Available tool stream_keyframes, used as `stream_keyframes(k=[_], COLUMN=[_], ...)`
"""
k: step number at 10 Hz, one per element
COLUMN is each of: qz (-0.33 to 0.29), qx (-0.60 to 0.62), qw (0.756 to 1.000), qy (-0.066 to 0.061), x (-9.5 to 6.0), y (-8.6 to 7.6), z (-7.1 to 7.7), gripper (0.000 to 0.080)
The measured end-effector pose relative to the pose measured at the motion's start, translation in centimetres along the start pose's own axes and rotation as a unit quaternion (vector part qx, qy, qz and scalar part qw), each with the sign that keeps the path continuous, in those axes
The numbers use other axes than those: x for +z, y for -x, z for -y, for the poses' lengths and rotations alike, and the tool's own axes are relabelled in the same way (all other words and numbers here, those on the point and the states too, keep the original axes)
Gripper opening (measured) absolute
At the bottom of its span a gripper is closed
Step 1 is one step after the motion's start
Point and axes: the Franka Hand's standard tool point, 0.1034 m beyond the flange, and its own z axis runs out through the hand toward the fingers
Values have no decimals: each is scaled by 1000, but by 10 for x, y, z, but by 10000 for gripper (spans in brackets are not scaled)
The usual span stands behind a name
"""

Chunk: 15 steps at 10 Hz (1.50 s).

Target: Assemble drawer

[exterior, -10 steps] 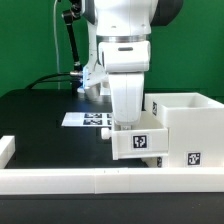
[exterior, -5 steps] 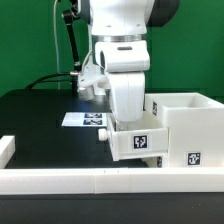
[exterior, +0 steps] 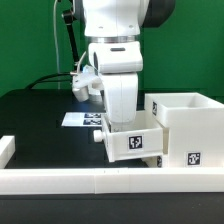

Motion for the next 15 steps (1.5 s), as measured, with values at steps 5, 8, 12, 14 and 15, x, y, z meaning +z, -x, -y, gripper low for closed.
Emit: stream_keyframes(k=[5, 8, 12, 14, 15], qz=[8, 7, 8, 8, 9], qx=[-33, -17, 29, 55, 65], qw=[999, 1000, 1000, 998, 998], qy=[2, 2, -4, -5, -4], x=[-1, -1, 0, 1, 0], y=[-14, -21, -26, -29, -33], z=[-4, -5, -2, -1, 1], gripper=[44, 44, 44, 44, 44])
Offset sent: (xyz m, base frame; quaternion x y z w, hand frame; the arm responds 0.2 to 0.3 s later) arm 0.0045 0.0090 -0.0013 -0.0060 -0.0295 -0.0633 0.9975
